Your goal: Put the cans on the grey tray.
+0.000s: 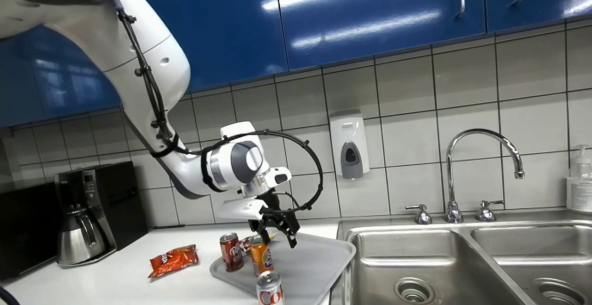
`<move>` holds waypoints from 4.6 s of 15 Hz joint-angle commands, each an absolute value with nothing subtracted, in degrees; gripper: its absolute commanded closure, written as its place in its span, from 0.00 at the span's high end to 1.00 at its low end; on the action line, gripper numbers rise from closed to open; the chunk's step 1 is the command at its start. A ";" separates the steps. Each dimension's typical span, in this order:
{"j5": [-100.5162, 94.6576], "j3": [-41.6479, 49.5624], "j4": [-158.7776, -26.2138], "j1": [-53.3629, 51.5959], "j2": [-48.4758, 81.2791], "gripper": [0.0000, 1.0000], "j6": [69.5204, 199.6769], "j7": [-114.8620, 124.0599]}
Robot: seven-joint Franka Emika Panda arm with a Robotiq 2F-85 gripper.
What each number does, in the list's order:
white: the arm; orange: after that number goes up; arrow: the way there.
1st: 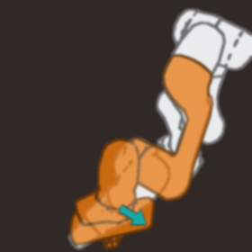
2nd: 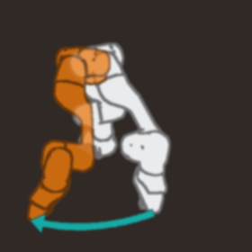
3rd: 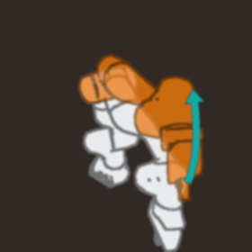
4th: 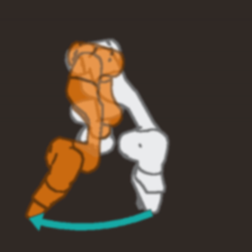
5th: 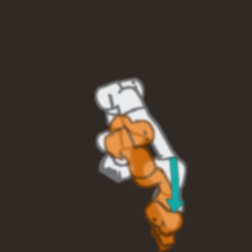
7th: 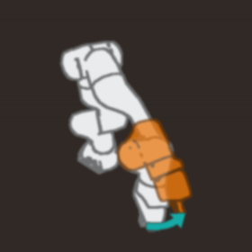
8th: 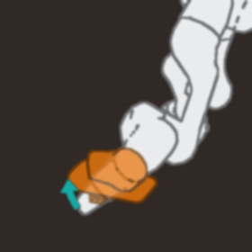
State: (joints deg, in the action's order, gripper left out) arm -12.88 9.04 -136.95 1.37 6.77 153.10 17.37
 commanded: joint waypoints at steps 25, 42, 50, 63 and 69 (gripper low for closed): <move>-13.34 10.47 -145.40 3.39 5.78 1.00 155.48 16.48; -14.30 11.49 -149.59 3.43 3.25 1.00 158.49 16.78; -14.41 11.05 -152.54 4.07 -0.37 1.00 158.08 16.45; -14.62 10.19 -155.87 6.32 -3.99 1.00 157.43 16.30; -14.22 9.81 -156.12 6.40 -3.75 0.75 157.50 16.08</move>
